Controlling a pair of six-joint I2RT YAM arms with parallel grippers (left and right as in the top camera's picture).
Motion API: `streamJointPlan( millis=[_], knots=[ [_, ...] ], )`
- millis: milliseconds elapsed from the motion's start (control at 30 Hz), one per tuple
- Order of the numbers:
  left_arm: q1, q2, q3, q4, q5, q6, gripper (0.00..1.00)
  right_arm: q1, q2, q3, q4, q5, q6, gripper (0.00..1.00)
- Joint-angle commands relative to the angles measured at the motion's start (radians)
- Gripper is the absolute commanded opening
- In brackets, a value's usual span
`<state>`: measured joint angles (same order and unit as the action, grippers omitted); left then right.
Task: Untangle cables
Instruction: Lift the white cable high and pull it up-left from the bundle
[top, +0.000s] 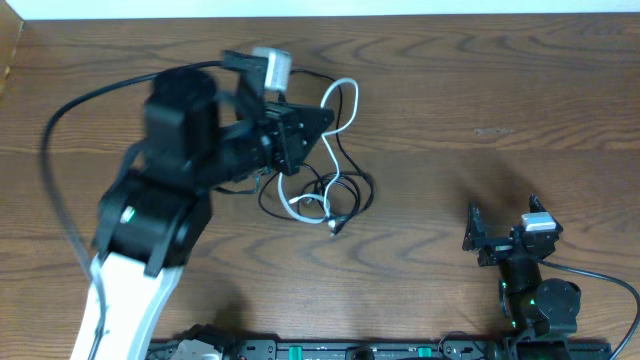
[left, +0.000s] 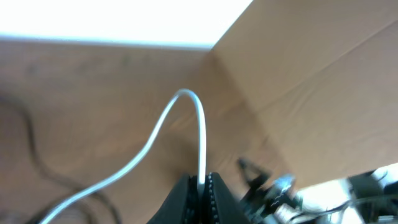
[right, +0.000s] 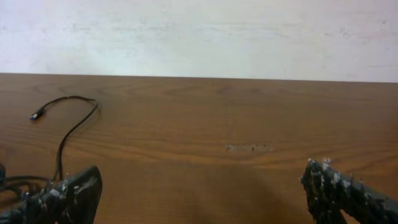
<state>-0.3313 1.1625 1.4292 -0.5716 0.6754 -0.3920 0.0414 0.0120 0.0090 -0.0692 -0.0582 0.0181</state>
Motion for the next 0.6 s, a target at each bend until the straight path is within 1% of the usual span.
streamJointPlan(
  millis=[0, 133, 233, 333, 500, 567],
  knots=[
    [0.001, -0.096, 0.015, 0.099, 0.016, -0.109, 0.08, 0.004, -0.006, -0.003, -0.002, 0.002, 0.010, 0.99],
    [0.001, -0.172, 0.015, 0.241, -0.015, -0.111, 0.07, 0.004, -0.006, -0.003, -0.002, 0.002, 0.010, 0.99],
    [0.001, -0.213, 0.015, 0.298, -0.126, -0.111, 0.07, 0.004, -0.006, -0.003, -0.002, 0.002, 0.010, 0.99],
    [0.001, -0.237, 0.015, 0.304, -0.231, -0.111, 0.07, 0.004, -0.006, -0.003, -0.002, 0.002, 0.010, 0.99],
    [0.001, -0.229, 0.015, 0.251, -0.232, -0.117, 0.08, 0.004, -0.006, -0.003, -0.002, 0.002, 0.010, 0.99],
    [0.001, -0.218, 0.015, 0.224, -0.256, -0.117, 0.07, 0.004, -0.006, -0.003, -0.002, 0.002, 0.010, 0.99]
  ],
)
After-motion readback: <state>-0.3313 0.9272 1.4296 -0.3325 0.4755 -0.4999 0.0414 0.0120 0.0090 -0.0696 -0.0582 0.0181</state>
